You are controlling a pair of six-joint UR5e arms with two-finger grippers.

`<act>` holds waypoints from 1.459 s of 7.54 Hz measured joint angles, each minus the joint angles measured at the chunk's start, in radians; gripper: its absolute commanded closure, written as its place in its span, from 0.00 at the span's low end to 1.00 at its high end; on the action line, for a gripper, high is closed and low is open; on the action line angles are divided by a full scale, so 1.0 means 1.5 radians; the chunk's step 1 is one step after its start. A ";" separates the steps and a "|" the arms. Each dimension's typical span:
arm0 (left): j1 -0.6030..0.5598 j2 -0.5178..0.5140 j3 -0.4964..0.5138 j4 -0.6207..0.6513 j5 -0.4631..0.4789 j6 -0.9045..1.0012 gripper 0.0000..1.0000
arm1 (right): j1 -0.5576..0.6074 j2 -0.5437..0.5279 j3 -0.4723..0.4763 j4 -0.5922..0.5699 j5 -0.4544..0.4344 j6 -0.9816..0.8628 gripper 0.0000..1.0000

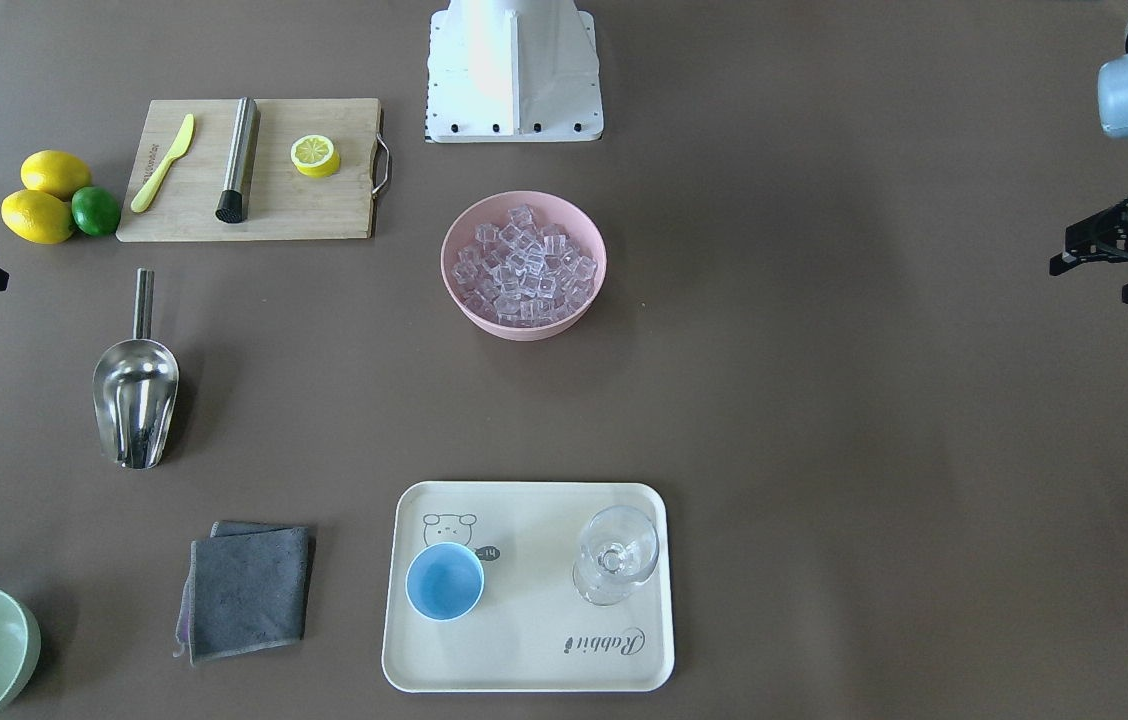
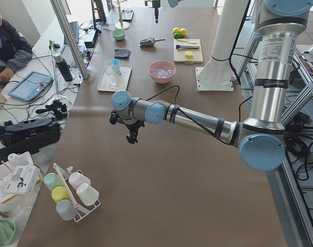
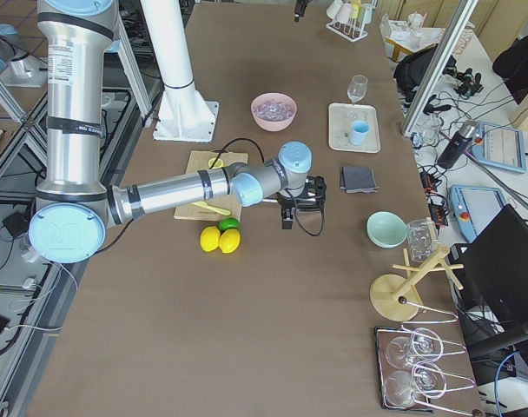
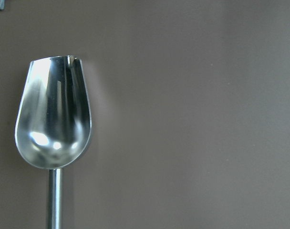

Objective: Put ice in cup with scoop
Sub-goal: 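Grasp the metal scoop handle with the right gripper while the left reaches toward the bowl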

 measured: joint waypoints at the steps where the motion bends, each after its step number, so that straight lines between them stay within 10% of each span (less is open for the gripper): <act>1: 0.040 -0.023 -0.010 -0.005 -0.003 0.001 0.02 | -0.034 0.005 0.005 0.026 -0.002 0.009 0.00; 7: 0.265 -0.069 -0.010 -0.347 -0.001 -0.003 0.02 | -0.214 0.089 -0.061 0.066 -0.104 0.104 0.01; 11: 0.311 -0.085 0.008 -0.513 0.004 0.001 0.02 | -0.226 0.114 -0.093 0.061 -0.108 0.114 1.00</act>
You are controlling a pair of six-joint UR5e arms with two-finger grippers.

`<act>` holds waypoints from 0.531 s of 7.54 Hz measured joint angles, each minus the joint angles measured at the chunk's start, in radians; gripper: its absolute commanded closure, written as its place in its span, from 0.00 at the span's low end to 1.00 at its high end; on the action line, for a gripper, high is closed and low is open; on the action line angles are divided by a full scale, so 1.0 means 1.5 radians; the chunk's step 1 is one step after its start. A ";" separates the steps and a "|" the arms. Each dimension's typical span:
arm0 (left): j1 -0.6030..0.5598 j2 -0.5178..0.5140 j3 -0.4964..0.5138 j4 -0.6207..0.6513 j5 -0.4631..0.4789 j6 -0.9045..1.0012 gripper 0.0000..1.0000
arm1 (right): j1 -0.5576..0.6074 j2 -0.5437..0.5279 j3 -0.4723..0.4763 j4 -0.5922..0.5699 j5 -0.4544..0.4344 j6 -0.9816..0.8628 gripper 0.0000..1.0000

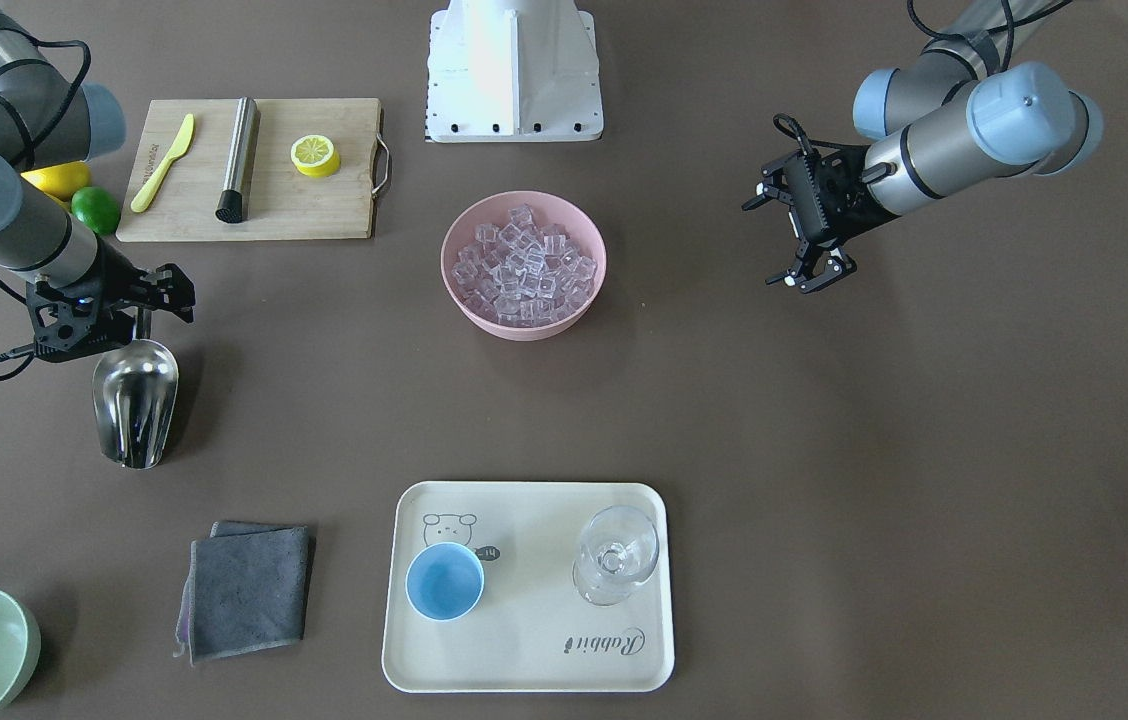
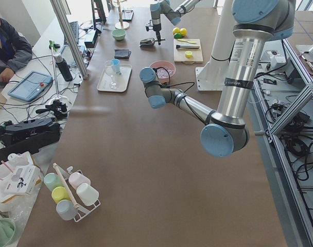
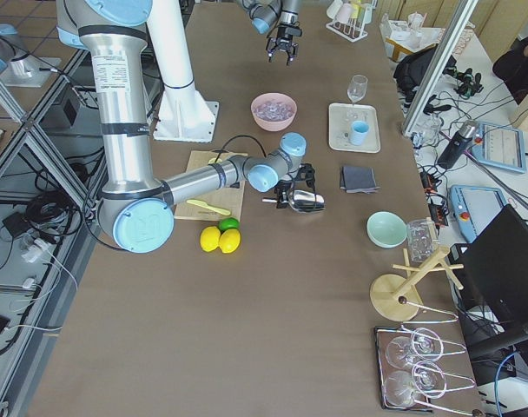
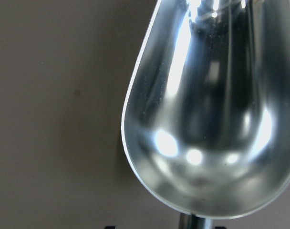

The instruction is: Put ice in cup with scoop

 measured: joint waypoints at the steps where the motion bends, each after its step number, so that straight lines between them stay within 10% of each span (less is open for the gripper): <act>1: 0.002 0.001 0.016 -0.062 0.018 0.000 0.02 | 0.000 -0.002 0.002 -0.001 0.003 0.007 1.00; 4: 0.046 -0.005 0.069 -0.276 0.142 -0.002 0.02 | 0.002 -0.023 0.059 -0.068 0.005 0.012 1.00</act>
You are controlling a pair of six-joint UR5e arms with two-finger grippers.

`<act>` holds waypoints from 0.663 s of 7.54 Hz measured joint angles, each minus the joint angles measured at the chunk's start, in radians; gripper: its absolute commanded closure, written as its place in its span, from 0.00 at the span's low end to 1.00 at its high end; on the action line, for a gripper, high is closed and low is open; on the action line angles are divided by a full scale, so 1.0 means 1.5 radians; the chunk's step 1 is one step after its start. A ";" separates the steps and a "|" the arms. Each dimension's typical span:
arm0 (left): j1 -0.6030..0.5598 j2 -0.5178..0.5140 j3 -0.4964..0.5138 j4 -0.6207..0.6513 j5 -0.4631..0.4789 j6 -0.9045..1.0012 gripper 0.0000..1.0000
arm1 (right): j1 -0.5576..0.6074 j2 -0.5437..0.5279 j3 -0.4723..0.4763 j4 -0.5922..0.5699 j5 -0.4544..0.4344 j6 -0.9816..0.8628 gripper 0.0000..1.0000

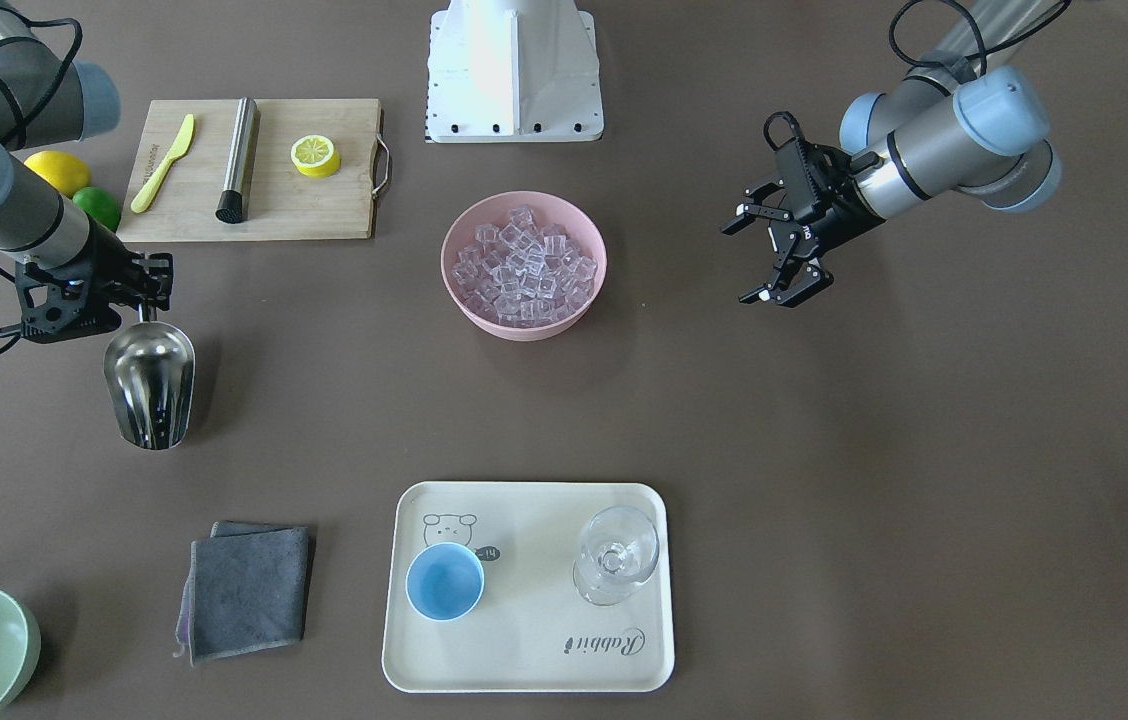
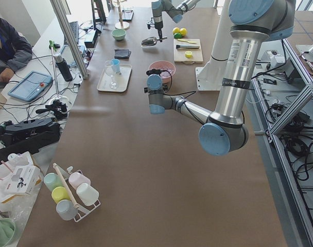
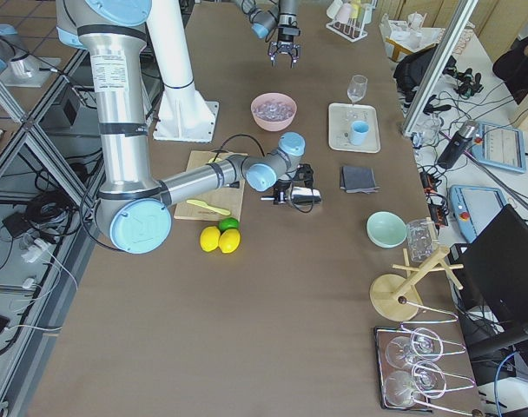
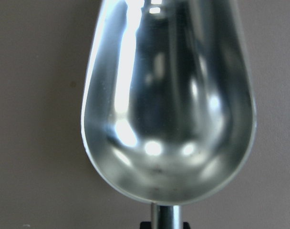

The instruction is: Put ice in cup with scoop

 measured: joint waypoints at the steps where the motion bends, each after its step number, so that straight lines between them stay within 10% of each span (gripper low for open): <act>1: 0.024 -0.001 0.014 -0.066 0.046 -0.001 0.02 | 0.006 -0.005 0.041 -0.048 -0.005 -0.003 1.00; 5: 0.075 -0.037 0.137 -0.277 0.132 -0.003 0.02 | 0.061 -0.007 0.125 -0.109 -0.020 -0.059 1.00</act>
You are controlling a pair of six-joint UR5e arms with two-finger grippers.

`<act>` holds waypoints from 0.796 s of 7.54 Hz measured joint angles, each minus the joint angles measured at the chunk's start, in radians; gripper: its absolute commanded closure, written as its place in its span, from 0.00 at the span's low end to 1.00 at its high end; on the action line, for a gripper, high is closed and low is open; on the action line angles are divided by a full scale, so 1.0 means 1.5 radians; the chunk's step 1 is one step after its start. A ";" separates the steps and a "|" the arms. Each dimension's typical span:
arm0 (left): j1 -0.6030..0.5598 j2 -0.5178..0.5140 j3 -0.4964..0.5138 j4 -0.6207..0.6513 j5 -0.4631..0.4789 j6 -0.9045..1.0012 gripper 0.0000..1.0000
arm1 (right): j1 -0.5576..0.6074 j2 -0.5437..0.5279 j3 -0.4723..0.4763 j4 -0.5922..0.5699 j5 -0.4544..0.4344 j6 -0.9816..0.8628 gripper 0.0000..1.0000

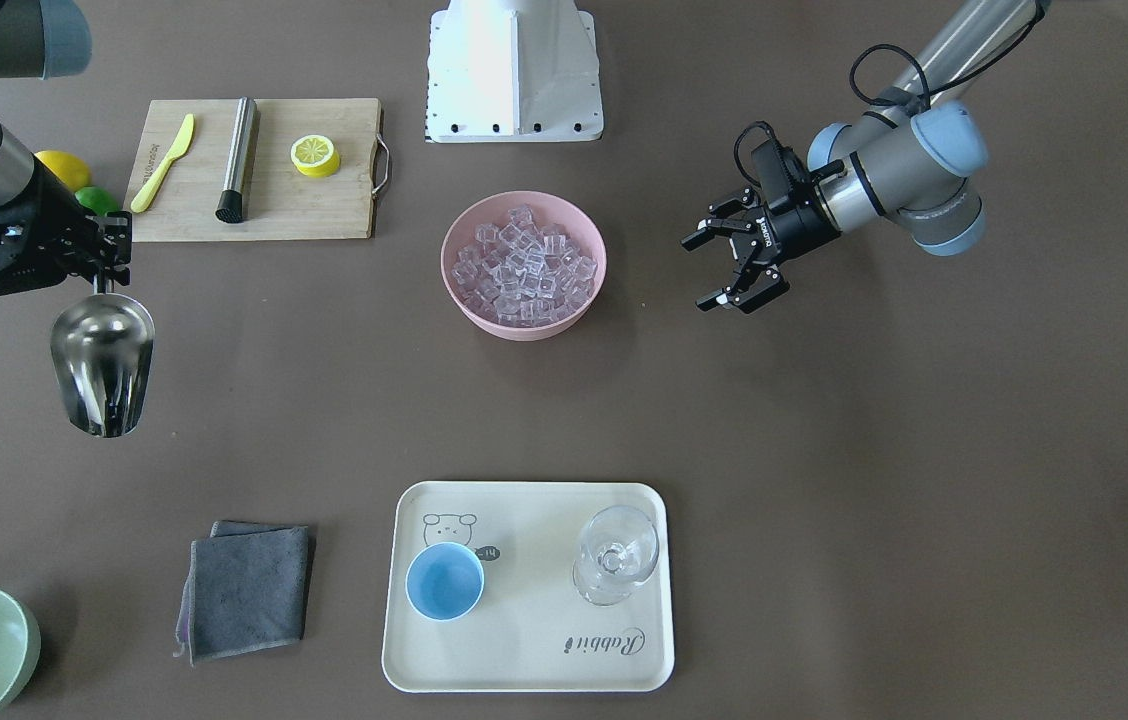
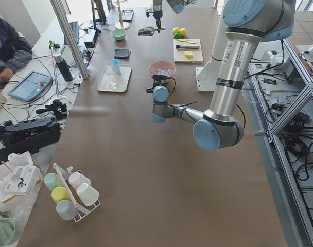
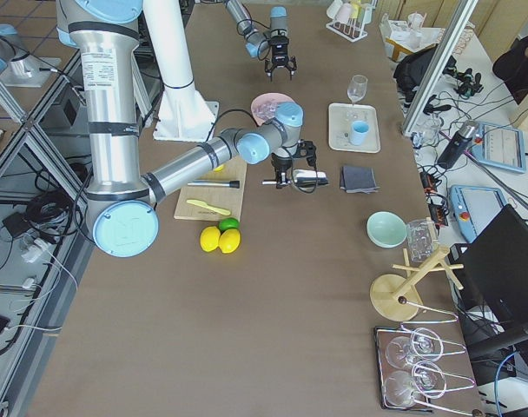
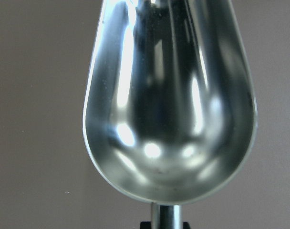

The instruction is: Put ice in cup with scoop

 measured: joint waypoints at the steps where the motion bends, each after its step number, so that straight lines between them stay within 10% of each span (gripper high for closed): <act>1: 0.006 -0.016 0.025 -0.015 0.004 0.000 0.02 | 0.010 -0.001 0.009 -0.003 -0.002 -0.023 1.00; 6: 0.041 -0.078 0.111 -0.058 0.037 -0.001 0.02 | 0.033 0.003 0.036 -0.038 -0.003 -0.215 1.00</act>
